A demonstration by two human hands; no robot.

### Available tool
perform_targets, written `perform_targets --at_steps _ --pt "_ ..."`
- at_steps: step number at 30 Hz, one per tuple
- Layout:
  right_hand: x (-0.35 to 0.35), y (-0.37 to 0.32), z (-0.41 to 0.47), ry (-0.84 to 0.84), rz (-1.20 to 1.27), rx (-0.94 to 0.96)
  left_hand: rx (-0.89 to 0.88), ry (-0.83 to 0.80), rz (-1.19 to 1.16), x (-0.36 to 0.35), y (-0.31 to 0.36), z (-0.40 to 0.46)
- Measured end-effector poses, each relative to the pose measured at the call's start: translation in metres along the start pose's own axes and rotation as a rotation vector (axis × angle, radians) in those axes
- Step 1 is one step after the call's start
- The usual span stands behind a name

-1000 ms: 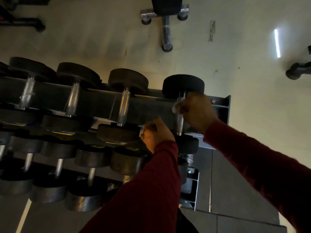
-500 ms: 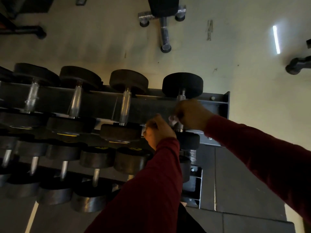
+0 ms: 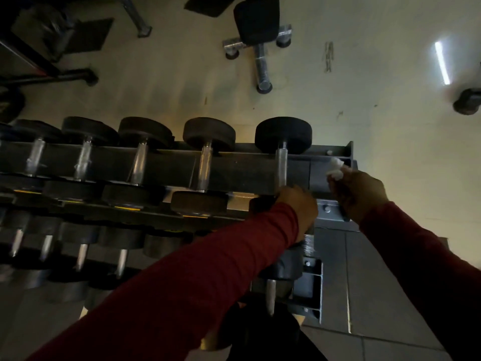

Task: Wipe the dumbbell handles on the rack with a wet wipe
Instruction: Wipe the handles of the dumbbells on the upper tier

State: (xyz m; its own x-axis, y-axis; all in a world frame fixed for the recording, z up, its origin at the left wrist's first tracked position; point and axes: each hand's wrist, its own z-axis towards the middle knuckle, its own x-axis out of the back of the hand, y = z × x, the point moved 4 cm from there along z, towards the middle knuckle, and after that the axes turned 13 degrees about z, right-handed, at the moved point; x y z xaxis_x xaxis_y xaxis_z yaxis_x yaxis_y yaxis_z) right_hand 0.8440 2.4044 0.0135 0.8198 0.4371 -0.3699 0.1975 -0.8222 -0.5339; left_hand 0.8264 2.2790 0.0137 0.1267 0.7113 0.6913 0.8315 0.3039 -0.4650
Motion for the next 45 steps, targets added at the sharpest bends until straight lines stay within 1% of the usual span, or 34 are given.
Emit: perform_targets --at_steps 1,3,5,7,10,12,14,16,18,22,28,31,33,35,37,39,40,41,42,43,45 --pt "-0.002 -0.001 -0.003 -0.009 0.020 -0.004 -0.017 -0.078 0.042 0.005 0.008 0.008" --pt "-0.004 -0.005 -0.007 -0.035 0.041 0.001 -0.044 -0.199 0.054 0.012 0.017 0.019" --pt "-0.004 -0.010 -0.009 -0.044 0.061 0.006 -0.079 -0.238 0.057 0.017 0.017 0.025" --pt "0.002 -0.015 -0.008 -0.036 0.083 0.012 -0.100 -0.199 0.072 0.019 0.016 0.025" --pt "0.012 -0.021 -0.006 -0.022 0.115 0.008 -0.074 -0.141 0.099 0.018 0.013 0.018" --pt "0.016 -0.022 -0.007 -0.028 0.096 -0.012 -0.070 -0.096 0.072 0.020 0.010 0.012" --pt "0.018 -0.022 -0.008 -0.032 0.141 -0.042 -0.060 -0.055 0.046 0.023 0.005 0.007" --pt "0.018 -0.024 -0.008 -0.055 0.172 -0.049 -0.056 -0.012 0.074 0.026 -0.001 0.002" --pt "0.015 -0.025 -0.007 -0.076 0.150 -0.039 -0.053 0.049 0.106 0.024 -0.008 -0.002" --pt "-0.002 -0.023 -0.009 -0.092 0.060 0.005 -0.070 0.166 0.077 0.008 -0.022 -0.011" --pt "-0.023 -0.007 -0.007 -0.156 -0.101 0.027 -0.011 0.216 0.043 -0.020 -0.008 -0.007" --pt "-0.032 -0.003 -0.002 -0.214 -0.176 0.026 0.016 0.247 -0.061 -0.025 -0.009 -0.003" --pt "-0.036 -0.002 0.002 -0.229 -0.257 0.000 0.068 0.280 -0.239 -0.031 -0.014 -0.008" --pt "-0.039 0.002 0.009 -0.285 -0.347 -0.027 0.196 0.362 -0.574 -0.037 -0.022 -0.019" --pt "-0.042 0.008 0.016 -0.318 -0.408 -0.028 0.436 0.465 -1.000 -0.045 -0.031 -0.028" --pt "-0.047 0.014 0.024 -0.340 -0.560 0.042 0.803 0.546 -1.457 -0.053 -0.038 -0.032" --pt "-0.051 0.018 0.029 -0.346 -0.663 0.108 1.014 0.567 -1.648 -0.057 -0.040 -0.033" --pt "-0.055 0.021 0.034 -0.341 -0.761 0.183 1.212 0.562 -1.786 -0.061 -0.040 -0.034" --pt "-0.059 0.025 0.040 -0.324 -0.846 0.263 1.365 0.532 -1.864 -0.064 -0.039 -0.033" --pt "-0.064 0.027 0.043 -0.300 -0.905 0.337 1.451 0.500 -1.892 -0.067 -0.039 -0.032" --pt "-0.074 0.034 0.049 -0.271 -0.945 0.435 1.469 0.471 -1.894 -0.071 -0.037 -0.029"
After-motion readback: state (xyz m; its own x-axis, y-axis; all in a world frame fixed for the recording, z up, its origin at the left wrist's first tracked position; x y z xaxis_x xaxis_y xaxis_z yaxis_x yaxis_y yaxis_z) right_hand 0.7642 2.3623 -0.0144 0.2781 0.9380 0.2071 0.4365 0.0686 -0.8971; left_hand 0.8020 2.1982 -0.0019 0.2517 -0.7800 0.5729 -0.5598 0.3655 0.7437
